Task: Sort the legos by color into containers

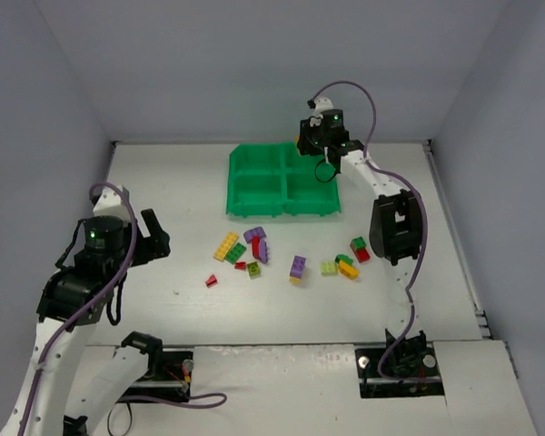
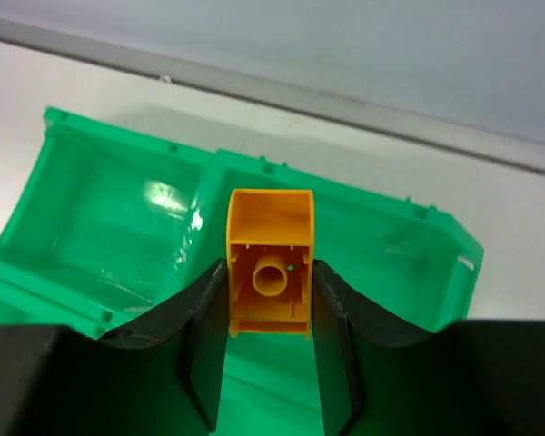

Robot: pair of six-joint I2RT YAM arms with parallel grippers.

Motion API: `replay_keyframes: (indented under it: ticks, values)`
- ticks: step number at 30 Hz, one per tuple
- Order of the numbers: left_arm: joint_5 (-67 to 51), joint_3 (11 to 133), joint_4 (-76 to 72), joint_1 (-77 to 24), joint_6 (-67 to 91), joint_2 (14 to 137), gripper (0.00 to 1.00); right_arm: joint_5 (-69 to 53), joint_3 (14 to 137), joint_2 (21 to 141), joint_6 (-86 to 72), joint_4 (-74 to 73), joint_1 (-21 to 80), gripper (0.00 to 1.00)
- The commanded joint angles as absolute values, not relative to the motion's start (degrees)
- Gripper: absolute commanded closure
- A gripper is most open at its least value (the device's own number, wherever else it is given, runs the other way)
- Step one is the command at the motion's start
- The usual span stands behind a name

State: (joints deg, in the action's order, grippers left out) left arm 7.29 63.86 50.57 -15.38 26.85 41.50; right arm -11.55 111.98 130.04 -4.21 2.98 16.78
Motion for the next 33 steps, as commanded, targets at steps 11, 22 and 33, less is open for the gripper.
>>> replay_keyframes:
  ticks: [11, 22, 33]
  values:
    - [6.51, 65.92, 48.6, -15.56, 27.42, 46.14, 0.23, -13.18, 112.77, 130.61, -4.83, 8.52, 16.0, 0.72]
    - [0.71, 64.34, 47.9, -15.56, 26.89, 49.31, 0.24, -12.57, 110.31, 126.14, -4.39, 8.26, 15.82, 0.24]
    - [0.0, 62.75, 45.79, -15.56, 26.11, 50.09, 0.24, -10.99, 95.73, 104.97, -1.76, 5.02, 19.59, 0.33]
